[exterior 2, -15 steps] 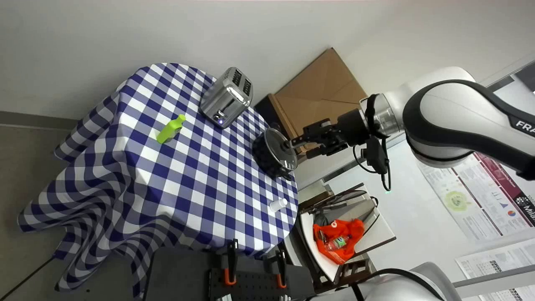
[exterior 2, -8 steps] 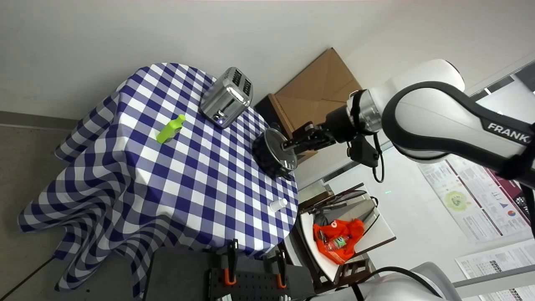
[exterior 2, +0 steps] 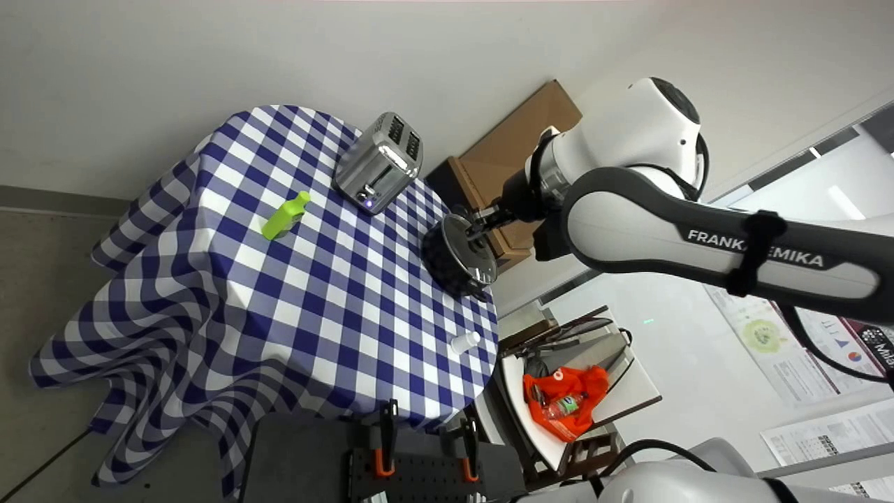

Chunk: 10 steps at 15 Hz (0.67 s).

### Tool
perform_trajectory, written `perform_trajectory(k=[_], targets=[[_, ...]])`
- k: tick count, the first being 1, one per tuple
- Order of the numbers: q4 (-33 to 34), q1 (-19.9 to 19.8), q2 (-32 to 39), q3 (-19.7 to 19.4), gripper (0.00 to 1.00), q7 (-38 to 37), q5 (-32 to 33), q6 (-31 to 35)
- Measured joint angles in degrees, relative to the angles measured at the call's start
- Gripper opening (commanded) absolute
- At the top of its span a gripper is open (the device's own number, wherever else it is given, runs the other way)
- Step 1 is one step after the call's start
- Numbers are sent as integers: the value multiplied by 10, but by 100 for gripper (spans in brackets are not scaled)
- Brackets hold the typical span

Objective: Turn off the toaster

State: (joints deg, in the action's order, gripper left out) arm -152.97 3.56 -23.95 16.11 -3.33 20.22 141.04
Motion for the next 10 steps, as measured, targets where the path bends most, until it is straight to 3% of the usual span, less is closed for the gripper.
perform_trajectory(k=[5, 10], targets=[[79, -56, 122, -15, 0, 2, 146, 38], [192, -54, 275, -67, 0, 21, 224, 104]])
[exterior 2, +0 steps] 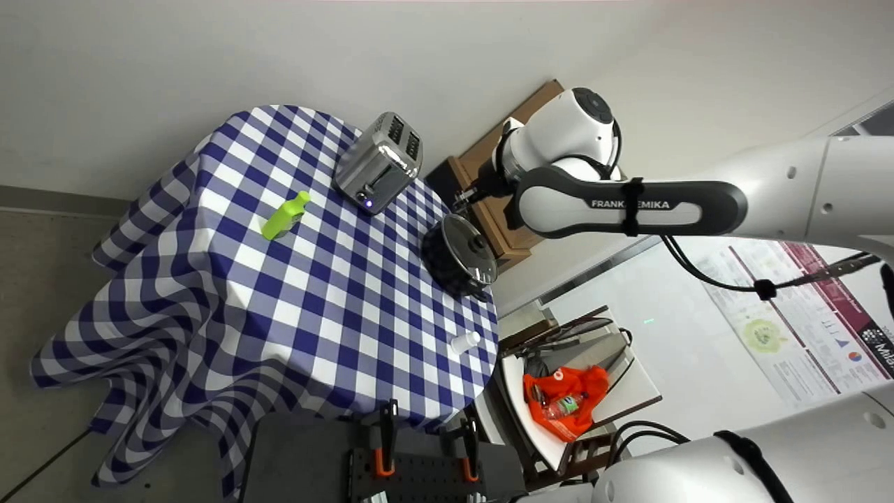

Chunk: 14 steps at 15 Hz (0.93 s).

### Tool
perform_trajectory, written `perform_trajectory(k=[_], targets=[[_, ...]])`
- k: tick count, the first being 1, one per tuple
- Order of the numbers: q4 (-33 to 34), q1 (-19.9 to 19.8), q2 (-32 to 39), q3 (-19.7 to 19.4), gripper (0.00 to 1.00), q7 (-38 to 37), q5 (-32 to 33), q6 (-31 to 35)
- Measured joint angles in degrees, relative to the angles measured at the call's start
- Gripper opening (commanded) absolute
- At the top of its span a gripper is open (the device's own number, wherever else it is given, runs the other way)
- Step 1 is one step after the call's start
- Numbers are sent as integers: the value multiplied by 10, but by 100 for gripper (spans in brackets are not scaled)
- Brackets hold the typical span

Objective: Turn off the toaster

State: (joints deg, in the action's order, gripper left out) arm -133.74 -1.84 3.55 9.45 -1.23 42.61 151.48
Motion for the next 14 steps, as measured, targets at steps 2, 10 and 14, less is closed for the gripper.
perform_trajectory(k=[2, 10, 14], targets=[[42, -1, 56, -3, 0, 0, 21, 33], [162, 6, 223, -7, 0, 1, 100, 75], [199, 17, 273, -19, 0, 0, 153, 79]])
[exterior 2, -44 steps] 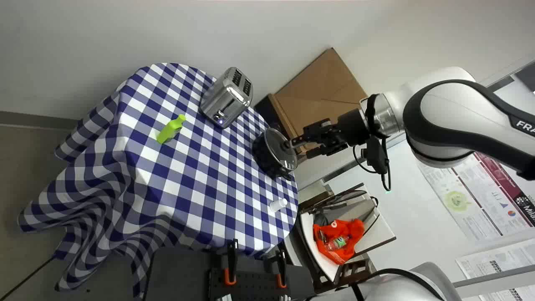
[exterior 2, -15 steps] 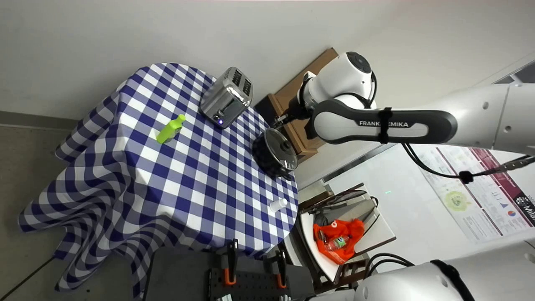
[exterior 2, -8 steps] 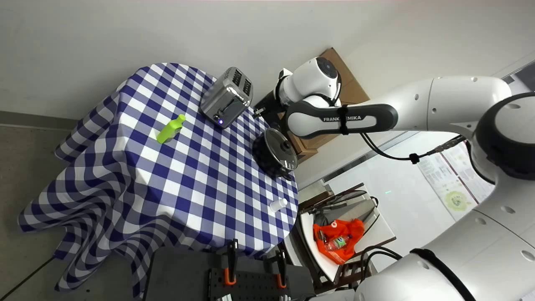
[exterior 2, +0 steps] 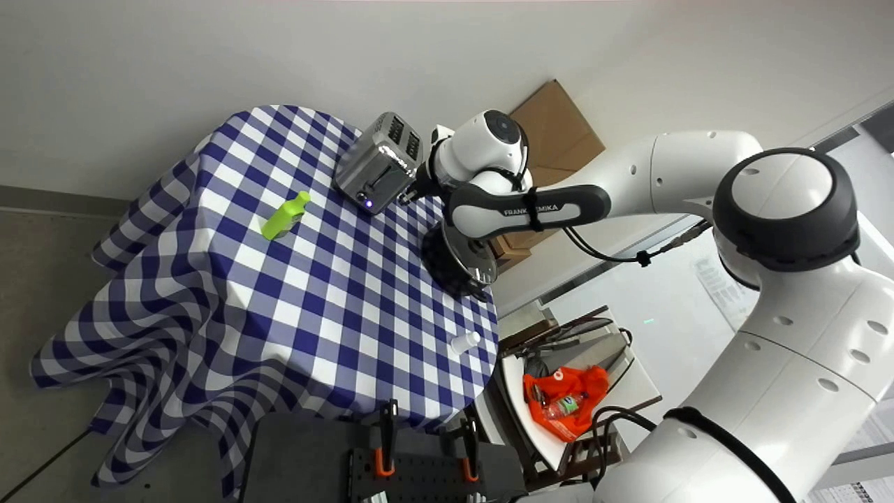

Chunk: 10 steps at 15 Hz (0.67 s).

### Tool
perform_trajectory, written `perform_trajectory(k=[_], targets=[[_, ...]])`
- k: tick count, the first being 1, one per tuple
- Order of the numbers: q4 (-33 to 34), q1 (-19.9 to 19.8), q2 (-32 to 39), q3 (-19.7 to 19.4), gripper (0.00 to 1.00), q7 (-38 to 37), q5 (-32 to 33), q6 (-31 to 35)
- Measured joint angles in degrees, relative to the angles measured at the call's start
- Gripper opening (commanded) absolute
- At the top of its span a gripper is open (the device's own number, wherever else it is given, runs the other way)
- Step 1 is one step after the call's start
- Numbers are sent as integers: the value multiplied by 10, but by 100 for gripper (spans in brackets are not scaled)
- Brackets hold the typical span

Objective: Turn off the toaster

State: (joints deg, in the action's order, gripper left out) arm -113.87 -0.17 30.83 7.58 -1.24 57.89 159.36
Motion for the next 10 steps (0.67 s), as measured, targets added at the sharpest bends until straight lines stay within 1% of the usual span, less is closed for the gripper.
perform_trajectory(k=[5, 10], targets=[[27, 22, 48, -19, 0, -24, 70, 22], [66, 49, 93, -51, 0, -104, 136, 44]])
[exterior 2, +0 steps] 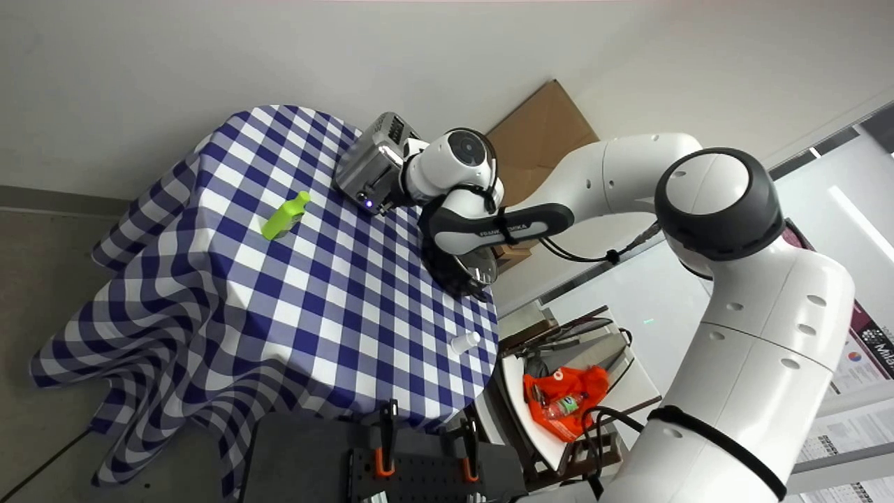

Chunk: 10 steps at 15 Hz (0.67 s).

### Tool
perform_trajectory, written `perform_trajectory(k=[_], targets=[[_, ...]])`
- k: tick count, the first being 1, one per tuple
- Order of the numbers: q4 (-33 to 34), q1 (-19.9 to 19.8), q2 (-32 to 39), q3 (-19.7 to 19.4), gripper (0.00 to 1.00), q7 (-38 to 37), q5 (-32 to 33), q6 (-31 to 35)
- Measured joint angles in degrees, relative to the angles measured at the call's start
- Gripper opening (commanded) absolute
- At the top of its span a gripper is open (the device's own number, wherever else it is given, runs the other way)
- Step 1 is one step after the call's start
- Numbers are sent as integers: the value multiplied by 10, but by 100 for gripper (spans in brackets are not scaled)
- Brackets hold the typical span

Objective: Turn off the toaster

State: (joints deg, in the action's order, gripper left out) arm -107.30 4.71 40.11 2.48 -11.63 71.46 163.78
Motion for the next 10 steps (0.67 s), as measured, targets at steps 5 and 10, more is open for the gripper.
perform_trajectory(k=[5, 10], targets=[[52, 22, 49, -28, 0, -102, 52, 3], [84, 33, 90, -31, 0, -164, 71, 3]])
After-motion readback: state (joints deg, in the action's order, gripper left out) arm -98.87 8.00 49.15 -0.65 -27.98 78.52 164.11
